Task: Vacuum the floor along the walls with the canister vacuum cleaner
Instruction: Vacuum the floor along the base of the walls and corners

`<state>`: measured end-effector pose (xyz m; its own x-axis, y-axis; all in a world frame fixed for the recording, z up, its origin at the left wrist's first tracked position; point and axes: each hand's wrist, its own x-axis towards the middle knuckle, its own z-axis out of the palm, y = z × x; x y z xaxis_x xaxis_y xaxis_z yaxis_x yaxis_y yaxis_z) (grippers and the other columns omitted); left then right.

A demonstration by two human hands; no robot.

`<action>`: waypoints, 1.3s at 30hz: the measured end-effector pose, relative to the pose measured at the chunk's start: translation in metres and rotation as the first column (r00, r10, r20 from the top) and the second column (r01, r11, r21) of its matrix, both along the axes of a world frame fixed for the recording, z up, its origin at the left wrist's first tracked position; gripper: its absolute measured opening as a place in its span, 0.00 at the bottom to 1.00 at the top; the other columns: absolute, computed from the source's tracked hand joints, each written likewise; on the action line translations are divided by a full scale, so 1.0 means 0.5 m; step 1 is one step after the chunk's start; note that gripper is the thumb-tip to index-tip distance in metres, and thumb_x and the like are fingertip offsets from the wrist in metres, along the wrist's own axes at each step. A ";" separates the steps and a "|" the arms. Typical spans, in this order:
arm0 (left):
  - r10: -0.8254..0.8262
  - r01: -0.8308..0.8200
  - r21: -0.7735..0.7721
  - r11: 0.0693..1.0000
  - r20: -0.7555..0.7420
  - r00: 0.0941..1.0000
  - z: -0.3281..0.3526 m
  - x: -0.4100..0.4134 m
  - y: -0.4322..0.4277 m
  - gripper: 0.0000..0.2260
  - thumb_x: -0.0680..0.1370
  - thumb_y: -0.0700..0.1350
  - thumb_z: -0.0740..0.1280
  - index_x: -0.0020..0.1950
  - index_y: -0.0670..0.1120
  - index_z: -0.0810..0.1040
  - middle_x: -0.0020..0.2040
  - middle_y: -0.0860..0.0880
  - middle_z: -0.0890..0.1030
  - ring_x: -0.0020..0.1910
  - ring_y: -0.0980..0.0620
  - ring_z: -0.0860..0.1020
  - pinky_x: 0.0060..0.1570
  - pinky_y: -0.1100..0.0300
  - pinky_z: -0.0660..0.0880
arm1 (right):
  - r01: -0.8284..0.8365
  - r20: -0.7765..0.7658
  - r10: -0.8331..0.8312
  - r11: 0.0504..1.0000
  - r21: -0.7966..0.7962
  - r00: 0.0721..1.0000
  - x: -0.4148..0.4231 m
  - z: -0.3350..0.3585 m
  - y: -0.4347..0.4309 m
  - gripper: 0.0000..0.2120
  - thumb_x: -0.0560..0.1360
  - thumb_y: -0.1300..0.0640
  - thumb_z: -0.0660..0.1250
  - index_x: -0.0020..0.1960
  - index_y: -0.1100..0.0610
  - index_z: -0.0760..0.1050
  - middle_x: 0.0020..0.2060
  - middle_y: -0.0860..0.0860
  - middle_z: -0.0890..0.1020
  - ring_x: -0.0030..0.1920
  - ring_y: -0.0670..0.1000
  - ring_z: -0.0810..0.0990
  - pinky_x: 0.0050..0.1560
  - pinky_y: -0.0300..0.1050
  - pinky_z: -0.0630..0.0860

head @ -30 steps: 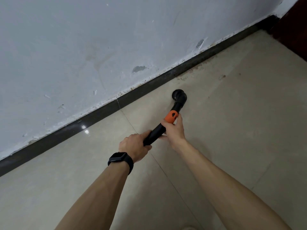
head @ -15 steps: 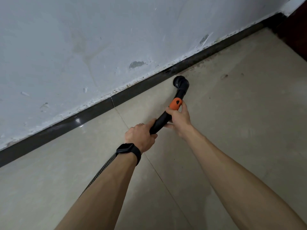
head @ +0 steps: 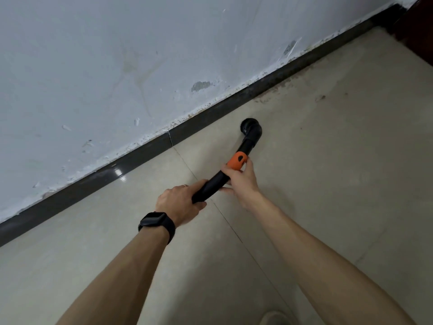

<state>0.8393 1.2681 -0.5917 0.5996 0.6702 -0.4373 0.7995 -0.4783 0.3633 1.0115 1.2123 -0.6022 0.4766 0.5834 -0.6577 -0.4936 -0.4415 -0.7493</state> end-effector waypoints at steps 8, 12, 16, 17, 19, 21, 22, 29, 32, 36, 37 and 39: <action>-0.104 0.104 0.000 0.995 -0.023 0.994 0.021 -0.008 -0.037 0.23 0.79 0.58 0.63 0.70 0.72 0.58 0.51 0.56 0.78 0.50 0.49 0.78 0.44 0.56 0.72 | 0.161 -0.034 -0.162 0.987 -0.017 0.986 -0.023 0.015 -0.080 0.33 0.79 0.62 0.71 0.77 0.47 0.59 0.63 0.55 0.77 0.59 0.57 0.82 0.38 0.47 0.84; -0.153 0.155 -0.057 0.986 0.027 0.988 0.019 0.051 -0.075 0.21 0.79 0.58 0.64 0.71 0.68 0.63 0.55 0.55 0.76 0.52 0.50 0.77 0.45 0.57 0.71 | 0.268 0.018 -0.268 0.963 -0.026 0.963 0.036 0.022 -0.129 0.27 0.79 0.63 0.72 0.70 0.47 0.64 0.59 0.57 0.80 0.57 0.59 0.84 0.36 0.48 0.84; -0.205 0.205 -0.048 0.978 0.013 0.979 0.006 0.109 -0.105 0.23 0.79 0.57 0.65 0.72 0.62 0.64 0.59 0.53 0.75 0.55 0.49 0.77 0.50 0.54 0.76 | 0.325 0.059 -0.323 0.945 -0.035 0.945 0.107 0.025 -0.155 0.26 0.78 0.63 0.73 0.69 0.47 0.66 0.59 0.57 0.81 0.56 0.60 0.84 0.36 0.51 0.85; -0.213 0.213 -0.036 0.976 0.010 0.977 0.002 0.118 -0.109 0.24 0.79 0.56 0.65 0.74 0.62 0.62 0.60 0.52 0.75 0.56 0.48 0.77 0.50 0.53 0.77 | 0.333 0.060 -0.330 0.943 -0.031 0.942 0.122 0.024 -0.156 0.25 0.78 0.63 0.73 0.68 0.47 0.66 0.59 0.58 0.81 0.57 0.60 0.84 0.36 0.51 0.84; -0.222 0.222 -0.025 0.975 0.010 0.975 -0.006 0.133 -0.111 0.26 0.80 0.55 0.64 0.76 0.61 0.58 0.63 0.51 0.74 0.56 0.48 0.77 0.50 0.51 0.78 | 0.340 0.058 -0.338 0.940 -0.027 0.939 0.149 0.023 -0.155 0.24 0.78 0.64 0.73 0.67 0.48 0.67 0.59 0.59 0.81 0.57 0.60 0.83 0.35 0.50 0.84; -0.223 0.223 -0.022 0.975 0.020 0.975 -0.014 0.147 -0.108 0.27 0.81 0.55 0.63 0.77 0.61 0.55 0.65 0.51 0.72 0.56 0.47 0.77 0.51 0.50 0.79 | 0.349 0.040 -0.348 0.937 -0.021 0.937 0.176 0.021 -0.150 0.28 0.78 0.65 0.73 0.73 0.50 0.66 0.60 0.59 0.80 0.56 0.60 0.83 0.36 0.51 0.85; -0.219 0.219 -0.021 0.975 0.026 0.975 -0.017 0.155 -0.106 0.27 0.81 0.55 0.63 0.77 0.61 0.54 0.67 0.51 0.72 0.56 0.47 0.78 0.51 0.49 0.79 | 0.349 0.035 -0.349 0.937 -0.019 0.937 0.190 0.021 -0.148 0.31 0.78 0.65 0.73 0.75 0.51 0.65 0.60 0.59 0.80 0.56 0.60 0.83 0.36 0.52 0.85; -0.118 0.120 -0.046 0.992 0.042 0.992 -0.030 0.196 -0.110 0.29 0.81 0.54 0.63 0.78 0.60 0.52 0.68 0.49 0.71 0.59 0.46 0.77 0.53 0.49 0.78 | 0.307 0.041 -0.306 0.951 -0.022 0.951 0.279 0.022 -0.123 0.30 0.79 0.65 0.71 0.77 0.52 0.64 0.52 0.54 0.81 0.52 0.59 0.84 0.35 0.53 0.85; -0.090 0.091 -0.050 0.995 0.027 0.996 -0.029 0.194 -0.108 0.29 0.79 0.55 0.65 0.76 0.59 0.56 0.66 0.50 0.72 0.58 0.46 0.77 0.52 0.49 0.78 | 0.267 0.036 -0.266 0.964 -0.019 0.963 0.276 0.020 -0.121 0.32 0.79 0.63 0.72 0.78 0.50 0.63 0.53 0.53 0.81 0.53 0.58 0.84 0.38 0.53 0.85; -0.045 0.045 -0.035 0.998 0.007 0.999 -0.026 0.169 -0.091 0.26 0.77 0.60 0.67 0.71 0.59 0.62 0.61 0.51 0.73 0.53 0.48 0.77 0.50 0.50 0.79 | 0.268 0.041 -0.267 0.964 -0.001 0.963 0.236 0.002 -0.108 0.27 0.79 0.63 0.72 0.72 0.47 0.67 0.56 0.55 0.81 0.54 0.59 0.84 0.43 0.57 0.85; -0.026 0.026 -0.029 0.999 0.013 1.000 -0.025 0.159 -0.084 0.25 0.76 0.60 0.67 0.70 0.59 0.63 0.59 0.52 0.73 0.52 0.49 0.77 0.49 0.51 0.79 | 0.265 0.034 -0.265 0.964 0.002 0.964 0.223 -0.001 -0.101 0.26 0.78 0.62 0.73 0.70 0.45 0.67 0.58 0.55 0.81 0.55 0.59 0.84 0.44 0.57 0.86; 0.006 -0.006 -0.017 1.000 0.028 1.000 -0.025 0.136 -0.069 0.24 0.76 0.60 0.68 0.68 0.59 0.65 0.58 0.54 0.74 0.51 0.50 0.78 0.49 0.52 0.78 | 0.245 0.018 -0.245 0.970 0.007 0.969 0.199 -0.006 -0.084 0.30 0.78 0.61 0.73 0.74 0.43 0.65 0.61 0.55 0.80 0.57 0.59 0.84 0.45 0.57 0.86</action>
<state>0.9074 1.2334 -0.6042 0.6080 0.6663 -0.4317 0.7916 -0.4672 0.3939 1.1111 1.1703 -0.6052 0.6173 0.4507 -0.6448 -0.5723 -0.3051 -0.7612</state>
